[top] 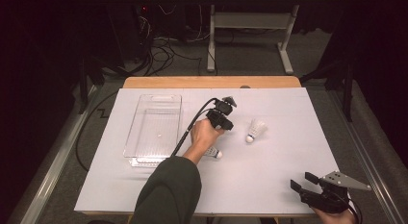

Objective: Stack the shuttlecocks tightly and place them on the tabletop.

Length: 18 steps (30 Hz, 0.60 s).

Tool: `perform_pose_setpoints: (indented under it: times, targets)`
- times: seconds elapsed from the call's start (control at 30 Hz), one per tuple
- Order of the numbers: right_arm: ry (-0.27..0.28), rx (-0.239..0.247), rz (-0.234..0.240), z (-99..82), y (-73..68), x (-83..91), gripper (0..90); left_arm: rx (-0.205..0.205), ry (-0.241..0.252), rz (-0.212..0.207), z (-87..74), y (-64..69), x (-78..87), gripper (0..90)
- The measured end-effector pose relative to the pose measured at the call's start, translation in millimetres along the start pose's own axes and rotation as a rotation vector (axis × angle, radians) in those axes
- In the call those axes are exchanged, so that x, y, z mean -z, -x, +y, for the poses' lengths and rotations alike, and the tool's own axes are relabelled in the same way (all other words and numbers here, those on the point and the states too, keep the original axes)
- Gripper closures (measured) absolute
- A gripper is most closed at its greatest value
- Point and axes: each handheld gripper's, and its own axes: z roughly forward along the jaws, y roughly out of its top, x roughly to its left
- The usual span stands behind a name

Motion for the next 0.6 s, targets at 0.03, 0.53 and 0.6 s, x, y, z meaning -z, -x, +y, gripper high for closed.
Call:
perform_pose_setpoints:
  times: [0.03,0.53,0.6]
  targets:
    - [-0.001,0.001,-0.001,0.0,0.1,0.0,33.2,0.002,0.000,-0.001,0.2,-0.2,0.1,63.4]
    - [-0.003,-0.002,-0.001,-0.4,0.3,0.1,33.2,-0.009,0.012,0.007,6.0,3.2,3.5,58.4]
    - [-0.003,-0.002,0.000,-0.4,0.3,0.2,33.2,-0.010,0.010,0.008,6.5,3.6,2.7,58.3]
